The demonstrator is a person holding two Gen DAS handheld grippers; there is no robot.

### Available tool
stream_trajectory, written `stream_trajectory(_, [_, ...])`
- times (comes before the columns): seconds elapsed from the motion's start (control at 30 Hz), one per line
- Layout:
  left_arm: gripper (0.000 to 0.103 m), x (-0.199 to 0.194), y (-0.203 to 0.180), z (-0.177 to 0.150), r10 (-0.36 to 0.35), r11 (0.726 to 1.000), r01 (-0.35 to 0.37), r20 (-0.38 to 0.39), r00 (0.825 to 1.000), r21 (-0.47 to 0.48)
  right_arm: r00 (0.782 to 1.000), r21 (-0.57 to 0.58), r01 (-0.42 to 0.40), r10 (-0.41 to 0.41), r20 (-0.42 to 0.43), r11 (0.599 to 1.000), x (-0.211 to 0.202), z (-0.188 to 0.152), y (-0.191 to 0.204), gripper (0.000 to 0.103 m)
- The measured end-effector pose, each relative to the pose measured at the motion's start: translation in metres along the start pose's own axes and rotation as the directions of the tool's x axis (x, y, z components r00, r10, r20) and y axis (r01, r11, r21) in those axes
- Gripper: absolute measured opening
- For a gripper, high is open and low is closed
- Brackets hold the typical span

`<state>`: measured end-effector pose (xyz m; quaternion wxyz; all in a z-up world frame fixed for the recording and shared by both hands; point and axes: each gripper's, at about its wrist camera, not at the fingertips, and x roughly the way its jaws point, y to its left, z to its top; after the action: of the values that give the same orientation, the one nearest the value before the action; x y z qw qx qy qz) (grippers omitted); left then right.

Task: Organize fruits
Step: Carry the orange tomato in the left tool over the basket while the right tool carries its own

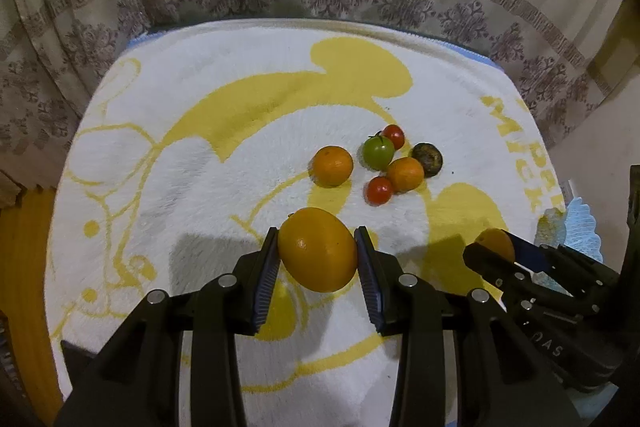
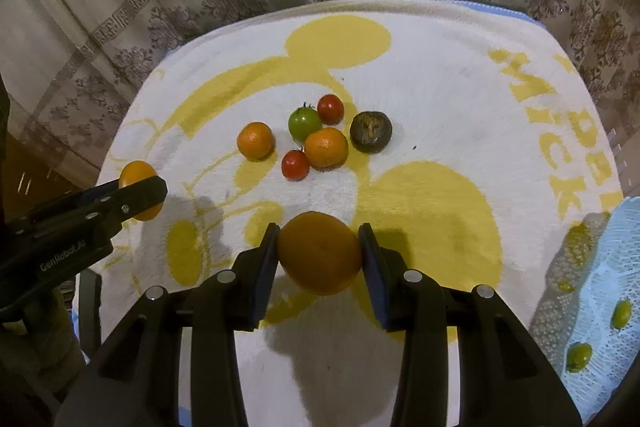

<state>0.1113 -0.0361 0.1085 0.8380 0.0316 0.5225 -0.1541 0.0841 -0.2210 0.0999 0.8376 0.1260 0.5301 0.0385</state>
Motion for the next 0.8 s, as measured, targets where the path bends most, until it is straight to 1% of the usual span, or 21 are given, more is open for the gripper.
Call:
stream_trajectory(0.43, [0.038,-0.056,-0.030,-0.024,0.029,1.000,-0.030,0.074,0.997,0.008,0.996,-0.028,-0.029,0.031,0.083,0.999,-0.064,-0.017,-0.007,0.041])
stream_trajectory(0.8, [0.038,-0.083,-0.062,-0.047,0.037,0.999,-0.040,0.107,0.994,0.025,0.992,-0.026,-0.035,0.038,0.124,0.999,-0.101,-0.037,-0.028,0.041])
